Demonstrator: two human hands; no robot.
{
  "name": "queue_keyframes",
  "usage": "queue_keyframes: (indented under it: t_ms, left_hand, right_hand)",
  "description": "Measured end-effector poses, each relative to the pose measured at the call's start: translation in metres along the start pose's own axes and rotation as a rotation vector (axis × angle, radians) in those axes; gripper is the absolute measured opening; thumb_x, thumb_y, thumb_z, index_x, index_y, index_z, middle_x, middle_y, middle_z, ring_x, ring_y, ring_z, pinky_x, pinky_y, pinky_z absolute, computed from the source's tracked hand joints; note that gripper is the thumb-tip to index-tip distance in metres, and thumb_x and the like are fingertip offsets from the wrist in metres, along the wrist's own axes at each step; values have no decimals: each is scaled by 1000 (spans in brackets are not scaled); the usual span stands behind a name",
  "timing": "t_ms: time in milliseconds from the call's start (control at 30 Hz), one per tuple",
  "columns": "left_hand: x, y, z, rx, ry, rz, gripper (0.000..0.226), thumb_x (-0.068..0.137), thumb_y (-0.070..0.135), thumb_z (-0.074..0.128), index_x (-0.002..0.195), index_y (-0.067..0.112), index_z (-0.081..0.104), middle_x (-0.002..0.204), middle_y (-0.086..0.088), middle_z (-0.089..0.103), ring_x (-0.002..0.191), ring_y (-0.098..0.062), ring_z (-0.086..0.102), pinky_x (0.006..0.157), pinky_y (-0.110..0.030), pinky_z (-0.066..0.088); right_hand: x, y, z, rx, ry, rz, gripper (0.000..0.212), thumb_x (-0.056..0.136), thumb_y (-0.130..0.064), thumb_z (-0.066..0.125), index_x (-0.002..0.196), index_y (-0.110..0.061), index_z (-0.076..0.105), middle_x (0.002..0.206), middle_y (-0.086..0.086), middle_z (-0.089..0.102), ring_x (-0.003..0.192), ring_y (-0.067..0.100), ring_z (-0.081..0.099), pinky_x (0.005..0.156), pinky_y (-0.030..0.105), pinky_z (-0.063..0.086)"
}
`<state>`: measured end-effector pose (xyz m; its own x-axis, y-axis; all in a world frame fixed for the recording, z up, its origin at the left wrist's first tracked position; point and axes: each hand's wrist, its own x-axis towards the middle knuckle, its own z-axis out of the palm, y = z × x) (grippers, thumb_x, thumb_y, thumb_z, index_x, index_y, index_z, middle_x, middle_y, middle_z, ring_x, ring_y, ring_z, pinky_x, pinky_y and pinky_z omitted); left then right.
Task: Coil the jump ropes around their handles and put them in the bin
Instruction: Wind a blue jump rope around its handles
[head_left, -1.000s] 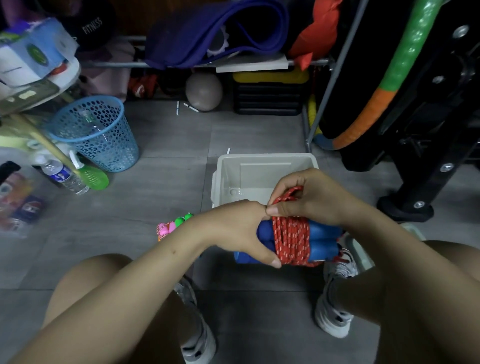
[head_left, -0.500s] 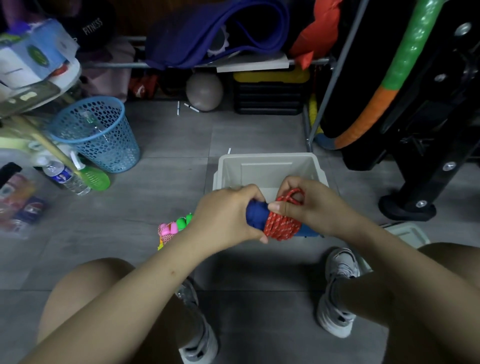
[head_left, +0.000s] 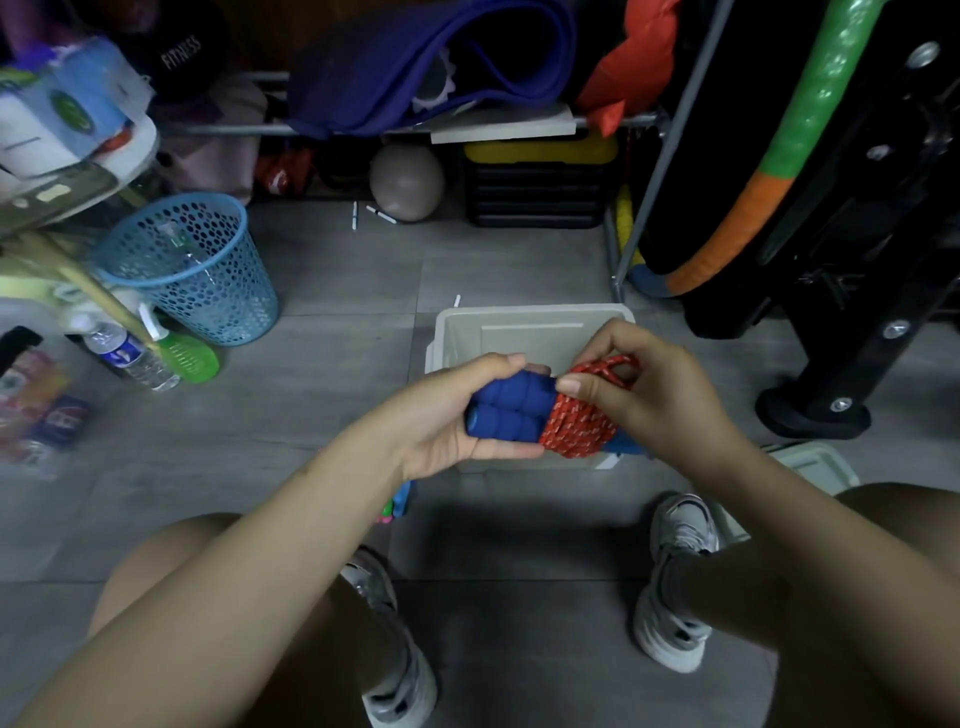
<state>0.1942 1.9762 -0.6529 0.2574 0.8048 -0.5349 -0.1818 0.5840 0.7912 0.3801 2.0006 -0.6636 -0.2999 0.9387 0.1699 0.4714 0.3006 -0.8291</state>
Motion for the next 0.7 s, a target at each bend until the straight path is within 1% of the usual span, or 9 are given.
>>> queue_keyframes:
  t_ms: [67, 133, 200, 233, 333, 433, 533, 567, 700]
  left_hand:
    - [2, -4, 0, 1, 16, 96, 20, 92, 18, 55, 105, 13, 69, 100, -11, 73, 92, -24, 70, 81, -40, 58]
    - [3, -8, 2, 15, 23, 194, 23, 91, 8, 56, 109, 16, 68, 107, -7, 71, 102, -22, 67, 89, -38, 55]
    - [5, -11, 2, 112, 41, 281, 27, 89, 6, 59, 107, 23, 70, 110, -3, 71, 108, -20, 65, 95, -34, 52]
    - [6, -11, 3, 173, 54, 323, 27, 88, 9, 62, 104, 27, 72, 112, -1, 70, 109, -19, 64, 95, -32, 51]
    - [11, -11, 7, 206, 124, 322, 20, 94, 26, 57, 94, 32, 77, 122, -4, 65, 104, -15, 66, 91, -32, 54]
    - [11, -19, 10, 202, 161, 434, 27, 99, 22, 47, 118, 26, 66, 120, 3, 65, 109, -16, 63, 92, -33, 53]
    - [14, -20, 5, 80, 156, 414, 64, 87, 12, 65, 144, 20, 37, 130, 4, 56, 108, -8, 60, 88, -24, 49]
    - [15, -19, 3, 54, 132, 387, 71, 81, 12, 71, 143, 16, 38, 129, 0, 57, 107, -10, 60, 88, -25, 49]
    - [18, -15, 0, 124, 70, 382, 60, 68, 19, 74, 125, 16, 56, 117, -5, 67, 103, -16, 65, 81, -28, 53]
  right_hand:
    - [2, 1, 0, 195, 20, 71, 16, 68, -27, 79, 70, -27, 63, 71, -11, 70, 71, 6, 65, 67, 24, 51]
    - [4, 1, 1, 297, 62, 104, 15, 64, -28, 79, 71, -25, 67, 77, -9, 71, 80, 9, 67, 73, 22, 50]
    - [7, 4, 4, 184, 139, 60, 18, 64, -28, 82, 72, -34, 67, 86, -7, 67, 92, 16, 62, 83, 25, 46]
    - [7, 5, 4, 146, 169, 62, 20, 65, -25, 82, 71, -36, 66, 87, -5, 65, 93, 16, 60, 84, 26, 45]
    - [4, 0, 8, 276, 196, 133, 19, 67, -17, 81, 70, -30, 68, 88, -2, 67, 86, 16, 66, 82, 33, 53]
    - [4, -4, 10, 339, 193, 146, 13, 68, -17, 80, 72, -23, 70, 79, -1, 69, 69, 16, 66, 70, 32, 55]
    - [4, -5, 13, 397, 226, 143, 12, 69, -14, 79, 77, -18, 71, 74, -1, 71, 63, 14, 65, 69, 30, 55]
    - [4, -5, 14, 408, 238, 131, 14, 69, -16, 78, 80, -18, 70, 75, -2, 71, 65, 15, 66, 70, 30, 56]
    - [3, -3, 17, 378, 295, 26, 19, 70, -17, 77, 83, -22, 65, 84, 3, 67, 73, 14, 65, 72, 25, 54]
